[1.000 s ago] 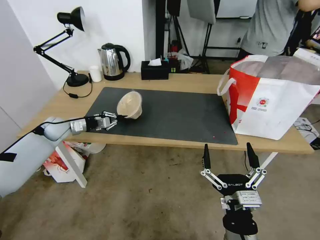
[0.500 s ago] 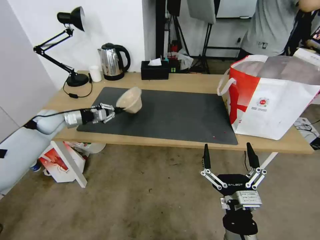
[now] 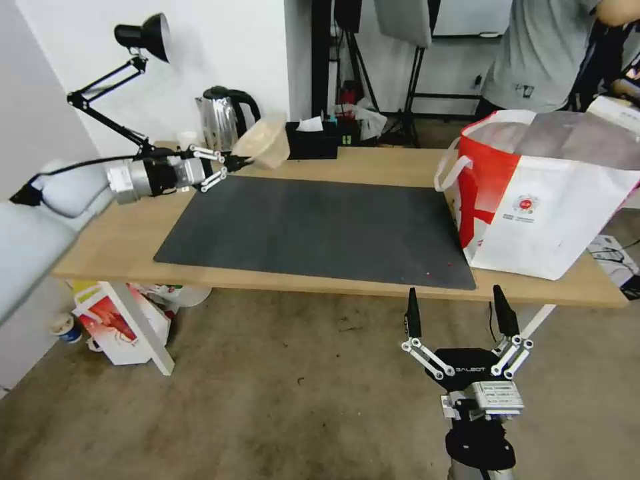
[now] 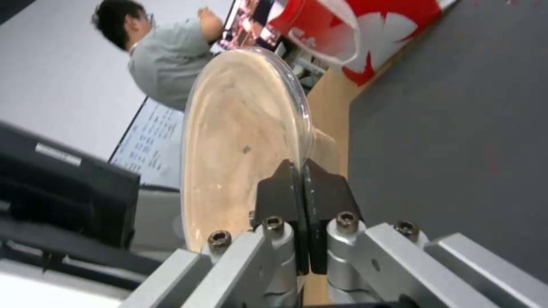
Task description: Pick up the trash from the table and place it into the takeout bag.
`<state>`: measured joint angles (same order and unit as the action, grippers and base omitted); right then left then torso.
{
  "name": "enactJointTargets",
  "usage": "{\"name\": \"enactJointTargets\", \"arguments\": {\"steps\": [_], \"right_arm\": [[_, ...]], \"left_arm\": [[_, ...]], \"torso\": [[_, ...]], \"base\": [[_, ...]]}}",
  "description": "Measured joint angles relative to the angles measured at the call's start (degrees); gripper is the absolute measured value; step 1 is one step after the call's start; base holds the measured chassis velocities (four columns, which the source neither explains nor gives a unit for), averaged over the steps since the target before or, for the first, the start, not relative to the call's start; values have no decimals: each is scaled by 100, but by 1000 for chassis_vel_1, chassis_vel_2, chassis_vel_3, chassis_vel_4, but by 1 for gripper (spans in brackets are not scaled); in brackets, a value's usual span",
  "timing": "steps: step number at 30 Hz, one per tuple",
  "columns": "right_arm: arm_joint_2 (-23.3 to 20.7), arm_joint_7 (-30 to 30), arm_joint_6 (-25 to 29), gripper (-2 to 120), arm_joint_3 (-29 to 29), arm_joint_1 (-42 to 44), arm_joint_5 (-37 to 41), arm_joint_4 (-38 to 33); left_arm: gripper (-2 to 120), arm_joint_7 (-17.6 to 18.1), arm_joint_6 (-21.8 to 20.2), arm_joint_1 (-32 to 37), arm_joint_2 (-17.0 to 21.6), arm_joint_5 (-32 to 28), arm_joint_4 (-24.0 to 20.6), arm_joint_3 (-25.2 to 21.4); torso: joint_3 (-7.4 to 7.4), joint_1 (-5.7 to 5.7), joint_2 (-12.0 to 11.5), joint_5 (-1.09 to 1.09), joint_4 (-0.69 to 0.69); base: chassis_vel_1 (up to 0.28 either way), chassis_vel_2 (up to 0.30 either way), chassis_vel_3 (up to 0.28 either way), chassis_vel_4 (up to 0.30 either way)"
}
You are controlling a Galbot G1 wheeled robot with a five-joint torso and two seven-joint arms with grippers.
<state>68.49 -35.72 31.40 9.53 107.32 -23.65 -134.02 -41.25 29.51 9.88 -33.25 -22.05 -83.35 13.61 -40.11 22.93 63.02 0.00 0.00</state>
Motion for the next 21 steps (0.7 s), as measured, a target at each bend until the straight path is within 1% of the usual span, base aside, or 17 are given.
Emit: {"name": "enactJointTargets", "arguments": {"steps": [2, 5, 6, 10, 11, 14, 16, 18, 21], "right_arm": [[0, 0, 0, 100, 0, 0, 0, 0], [0, 0, 0, 100, 0, 0, 0, 0], [0, 0, 0, 100, 0, 0, 0, 0], [0, 0, 0, 100, 0, 0, 0, 0], [0, 0, 0, 100, 0, 0, 0, 0], [0, 0, 0, 100, 0, 0, 0, 0], [0, 0, 0, 100, 0, 0, 0, 0], [0, 0, 0, 100, 0, 0, 0, 0], [0, 0, 0, 100, 0, 0, 0, 0]], "left_arm": [[0, -1, -8, -33, -4, -3, -12, 35], [0, -15, -64, -237, -64, -36, -98, 301], [0, -15, -64, -237, -64, -36, -98, 301], [0, -18, -142, -702, -308, -93, -110, 805], [0, -18, -142, -702, -308, -93, -110, 805], [0, -18, -184, -1096, -531, -119, -58, 1120], [0, -18, -194, -1162, -569, -129, -54, 1180], [0, -18, -234, -1420, -707, -179, -27, 1377], [0, -18, -250, -1566, -804, -201, 19, 1492]], "torso": [[0, 0, 0, 0, 0], [0, 0, 0, 0, 1], [0, 0, 0, 0, 1], [0, -1, 0, 1, -1], [0, -1, 0, 1, -1], [0, -1, 0, 1, 0], [0, -1, 0, 1, 0], [0, -1, 0, 1, 0], [0, -1, 0, 1, 0]], "base": [[0, 0, 0, 0], [0, 0, 0, 0], [0, 0, 0, 0], [0, 0, 0, 0], [0, 0, 0, 0], [0, 0, 0, 0], [0, 0, 0, 0], [0, 0, 0, 0], [0, 0, 0, 0]]}}
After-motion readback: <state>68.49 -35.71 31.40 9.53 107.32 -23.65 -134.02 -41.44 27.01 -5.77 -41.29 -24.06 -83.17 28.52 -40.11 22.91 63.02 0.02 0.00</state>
